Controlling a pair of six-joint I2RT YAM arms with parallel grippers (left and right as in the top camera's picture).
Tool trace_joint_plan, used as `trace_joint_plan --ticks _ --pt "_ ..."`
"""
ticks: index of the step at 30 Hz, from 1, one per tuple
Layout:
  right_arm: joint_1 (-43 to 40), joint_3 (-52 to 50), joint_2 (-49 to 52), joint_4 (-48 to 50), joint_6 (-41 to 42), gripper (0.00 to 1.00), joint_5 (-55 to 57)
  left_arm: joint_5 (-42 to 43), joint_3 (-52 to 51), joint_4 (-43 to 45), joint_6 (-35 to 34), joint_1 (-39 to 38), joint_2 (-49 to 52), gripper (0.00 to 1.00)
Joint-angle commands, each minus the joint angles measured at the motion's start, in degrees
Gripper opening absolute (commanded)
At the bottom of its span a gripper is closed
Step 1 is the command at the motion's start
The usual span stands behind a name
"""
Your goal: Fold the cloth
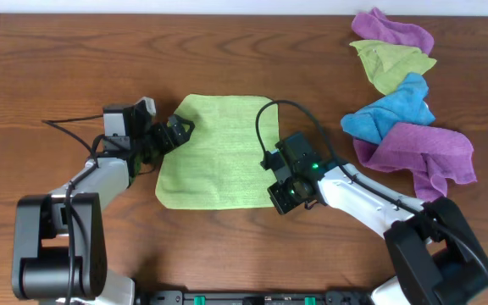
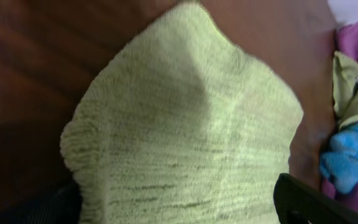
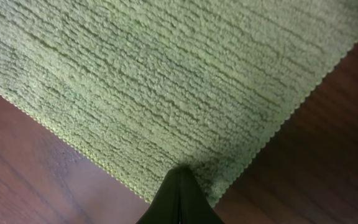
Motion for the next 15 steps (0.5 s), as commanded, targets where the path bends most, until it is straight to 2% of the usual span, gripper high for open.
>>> trace_joint_plan --ticks 1,9,15 --pt "0.6 -3.7 2.2 -2.8 2.7 0.02 1.9 -1.2 0.5 2.4 -2.6 -0.2 2.8 0.95" --pt "0.6 -5.6 2.2 -4.7 3.3 0.01 1.5 4.3 2.9 9.8 -4.0 -0.2 10.8 0.95" --pt "1.2 -5.7 2.2 -6.3 3.5 0.01 1.5 6.3 8.5 9.5 -2.0 -0.2 10.9 0.95"
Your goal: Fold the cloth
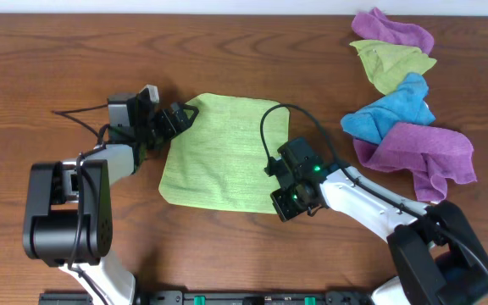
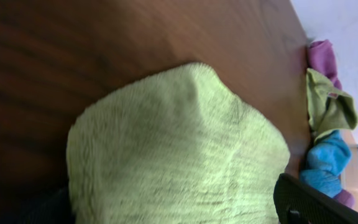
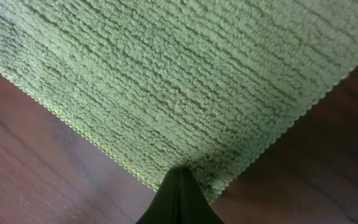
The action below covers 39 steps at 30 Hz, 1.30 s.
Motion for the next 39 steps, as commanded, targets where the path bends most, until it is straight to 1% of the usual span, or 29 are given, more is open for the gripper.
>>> trace_joint_plan --ticks 1,6,11,16,25,28,31,39 --pt "1.6 -4.2 3.3 -2.6 0.9 0.02 3.6 1.3 3.8 0.0 1.5 -0.2 0.6 0.95" --pt "2.1 -4.2 3.3 -3.3 0.9 0.01 4.0 1.3 7.6 -0.2 3.0 -0.2 0.6 0.95" --pt "2.1 -4.2 3.3 -3.3 0.9 0.02 4.0 1.9 8.3 -1.5 3.8 -0.1 0.6 0.95" --pt "2.1 -4.2 3.3 -3.3 1.3 0.01 4.0 4.9 8.7 -2.3 4.5 1.2 0.6 0.96" --pt "2.0 -4.2 3.3 -3.4 1.3 0.02 4.0 5.2 8.9 -8.3 11.0 4.3 0.6 0.95" --pt "2.0 -4.2 3.3 -3.4 1.3 0.01 4.0 5.1 8.9 -12.1 15.0 4.3 0.6 0.96" --pt "2.0 -4.2 3.3 -3.3 1.3 0.01 4.0 5.1 8.9 -13.7 16.6 4.2 0.7 0.95" --pt "2.0 -4.2 3.3 -3.4 1.3 0.01 4.0 4.3 8.9 -12.7 16.4 4.2 3.1 0.95"
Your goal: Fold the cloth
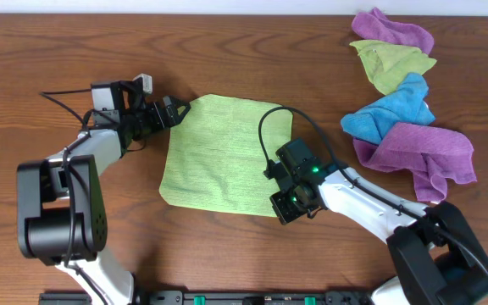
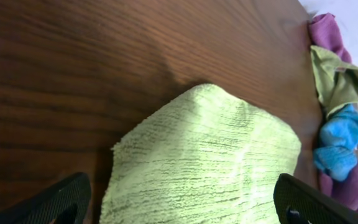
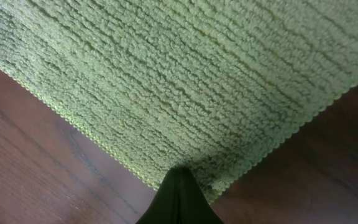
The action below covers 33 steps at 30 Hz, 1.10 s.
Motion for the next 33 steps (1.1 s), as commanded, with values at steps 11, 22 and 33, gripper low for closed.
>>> trace_joint_plan --ticks 11,22,33 --pt "1.2 -4.2 3.5 -2.2 0.9 0.01 3.4 10.6 2.8 16.6 -10.2 0.0 10.8 0.95" --pt "1.2 -4.2 3.5 -2.2 1.4 0.01 3.5 22.5 12.3 16.9 -14.7 -0.1 16.6 0.95" --pt "1.2 -4.2 3.5 -2.2 1.8 0.02 3.5 34.9 24.4 16.7 -17.2 0.2 16.6 0.96"
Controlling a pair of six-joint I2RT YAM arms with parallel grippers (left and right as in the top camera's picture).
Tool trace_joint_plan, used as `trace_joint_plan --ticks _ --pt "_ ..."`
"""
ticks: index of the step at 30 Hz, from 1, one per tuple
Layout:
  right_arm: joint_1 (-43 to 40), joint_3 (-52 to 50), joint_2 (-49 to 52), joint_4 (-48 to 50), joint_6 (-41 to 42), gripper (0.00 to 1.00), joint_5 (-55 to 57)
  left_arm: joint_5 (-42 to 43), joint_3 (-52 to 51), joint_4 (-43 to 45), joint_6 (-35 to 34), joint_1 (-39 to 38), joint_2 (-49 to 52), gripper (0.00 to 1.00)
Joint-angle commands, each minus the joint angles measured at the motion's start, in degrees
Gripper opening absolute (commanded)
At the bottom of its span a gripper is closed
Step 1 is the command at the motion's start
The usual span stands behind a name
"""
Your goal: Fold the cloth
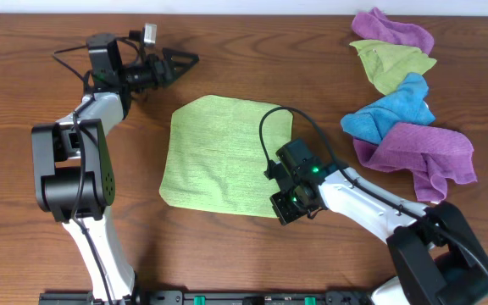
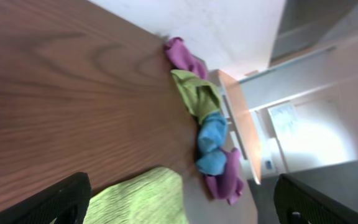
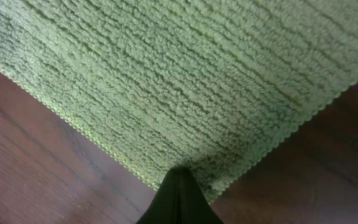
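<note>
The green cloth (image 1: pixel 223 157) lies spread flat in the middle of the table. My right gripper (image 1: pixel 280 207) is shut on its near right corner; in the right wrist view the closed black fingertips (image 3: pixel 179 190) pinch the hem of the cloth (image 3: pixel 185 74). My left gripper (image 1: pixel 183 59) is open near the far left of the table, away from the cloth and holding nothing. The left wrist view shows its wide-apart fingers (image 2: pixel 64 199), with the cloth's far corner (image 2: pixel 138 199) low between them.
A pile of purple, green and blue cloths (image 1: pixel 405 110) lies at the right of the table, also seen as the pile of cloths (image 2: pixel 207 134) in the left wrist view. The dark wooden table (image 1: pixel 74 220) is bare elsewhere. The right arm's cable (image 1: pixel 265 127) loops over the cloth.
My left gripper was open just beside the cloth's far left corner; it is now farther back and to the left, clear of the cloth. The cloth and right gripper have not moved.
At first the cloth's far left corner lay bunched between my left fingers while the right gripper pinched the near right corner. The cloth then sat slightly farther right. Later the left gripper was off the corner, which lay flat, and now it is well away.
</note>
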Motion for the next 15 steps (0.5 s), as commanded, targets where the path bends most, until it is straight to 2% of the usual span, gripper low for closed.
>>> trace_joint_plan --ticks 1,5,8,9,12,14,15 --pt "1.2 -4.2 3.5 -1.8 0.9 0.02 3.8 6.4 0.7 -0.5 -0.4 0.6 0.4 0.96" --pt "1.2 -4.2 3.5 -1.8 0.9 0.02 3.8 11.0 0.1 -7.0 4.3 3.0 0.2 1.0" --pt "1.2 -4.2 3.5 -1.8 0.8 0.02 3.8 10.2 -1.3 -16.3 12.3 4.7 -1.4 1.0" --pt "1.2 -4.2 3.5 -1.8 0.8 0.02 3.8 7.5 -1.6 -22.8 16.7 5.3 -2.5 1.0" --pt "1.2 -4.2 3.5 -1.7 0.8 0.02 3.8 -8.4 -1.6 -45.6 34.8 5.8 -7.5 0.97" --pt "1.2 -4.2 3.5 -1.3 0.8 0.02 3.8 -16.2 -1.6 -51.3 38.9 5.4 -10.0 0.96" --pt "1.2 -4.2 3.5 -1.1 0.8 0.01 3.8 -16.3 -1.6 -51.0 38.9 5.4 -10.3 0.96"
